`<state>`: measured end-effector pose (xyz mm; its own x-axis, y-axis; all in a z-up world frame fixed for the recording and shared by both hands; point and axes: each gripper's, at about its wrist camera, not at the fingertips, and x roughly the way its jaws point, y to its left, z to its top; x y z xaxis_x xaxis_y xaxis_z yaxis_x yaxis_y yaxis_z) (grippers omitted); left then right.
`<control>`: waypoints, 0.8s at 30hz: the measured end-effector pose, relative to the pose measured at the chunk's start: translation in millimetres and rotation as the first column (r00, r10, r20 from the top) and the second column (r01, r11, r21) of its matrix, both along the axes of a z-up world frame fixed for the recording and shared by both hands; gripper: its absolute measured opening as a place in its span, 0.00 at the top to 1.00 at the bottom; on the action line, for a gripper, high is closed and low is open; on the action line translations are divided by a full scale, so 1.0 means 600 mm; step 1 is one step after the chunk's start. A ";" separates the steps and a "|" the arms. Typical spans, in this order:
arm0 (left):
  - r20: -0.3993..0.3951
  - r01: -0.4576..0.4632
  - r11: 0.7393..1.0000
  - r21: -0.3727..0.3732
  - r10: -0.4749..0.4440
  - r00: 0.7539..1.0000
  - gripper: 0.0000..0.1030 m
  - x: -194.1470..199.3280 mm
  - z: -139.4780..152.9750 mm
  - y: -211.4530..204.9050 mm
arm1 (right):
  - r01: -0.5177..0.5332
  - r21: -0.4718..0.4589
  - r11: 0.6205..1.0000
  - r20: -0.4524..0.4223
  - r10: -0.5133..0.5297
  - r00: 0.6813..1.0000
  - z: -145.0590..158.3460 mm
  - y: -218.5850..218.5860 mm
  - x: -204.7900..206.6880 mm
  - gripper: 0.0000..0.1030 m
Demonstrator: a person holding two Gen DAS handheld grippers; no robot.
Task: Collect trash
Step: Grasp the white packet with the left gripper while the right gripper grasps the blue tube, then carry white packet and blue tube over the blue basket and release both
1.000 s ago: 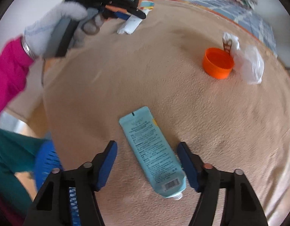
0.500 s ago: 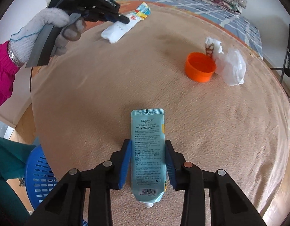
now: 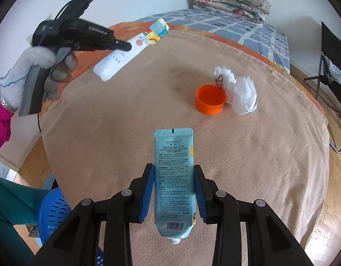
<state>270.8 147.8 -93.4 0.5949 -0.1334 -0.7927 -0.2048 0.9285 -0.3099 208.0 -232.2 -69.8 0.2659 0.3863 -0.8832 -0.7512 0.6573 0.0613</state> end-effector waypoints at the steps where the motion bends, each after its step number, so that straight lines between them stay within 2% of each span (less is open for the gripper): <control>1: 0.003 0.005 1.000 0.000 -0.005 1.000 0.94 -0.008 0.006 -0.002 | 0.003 0.005 1.000 0.004 -0.003 1.000 0.006 -0.003 -0.003 0.65; 10: 0.040 0.039 0.998 -0.043 -0.037 0.999 0.94 -0.113 0.063 -0.021 | 0.037 0.059 0.998 0.023 -0.039 0.999 0.056 -0.036 -0.052 0.66; 16: 0.066 0.083 0.996 -0.034 -0.081 0.995 0.94 -0.195 0.099 -0.051 | 0.049 0.108 0.993 0.027 -0.052 0.998 0.089 -0.050 -0.101 0.65; 24: 0.076 0.137 0.990 -0.026 -0.135 0.988 0.94 -0.310 0.112 -0.098 | 0.023 0.143 0.989 0.033 -0.028 0.999 0.103 -0.055 -0.177 0.65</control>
<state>84.8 89.3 -26.1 0.6263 -0.2410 -0.7414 -0.0524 0.9359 -0.3485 101.7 -265.3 -7.9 0.3070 0.5004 -0.8095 -0.7377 0.6626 0.1298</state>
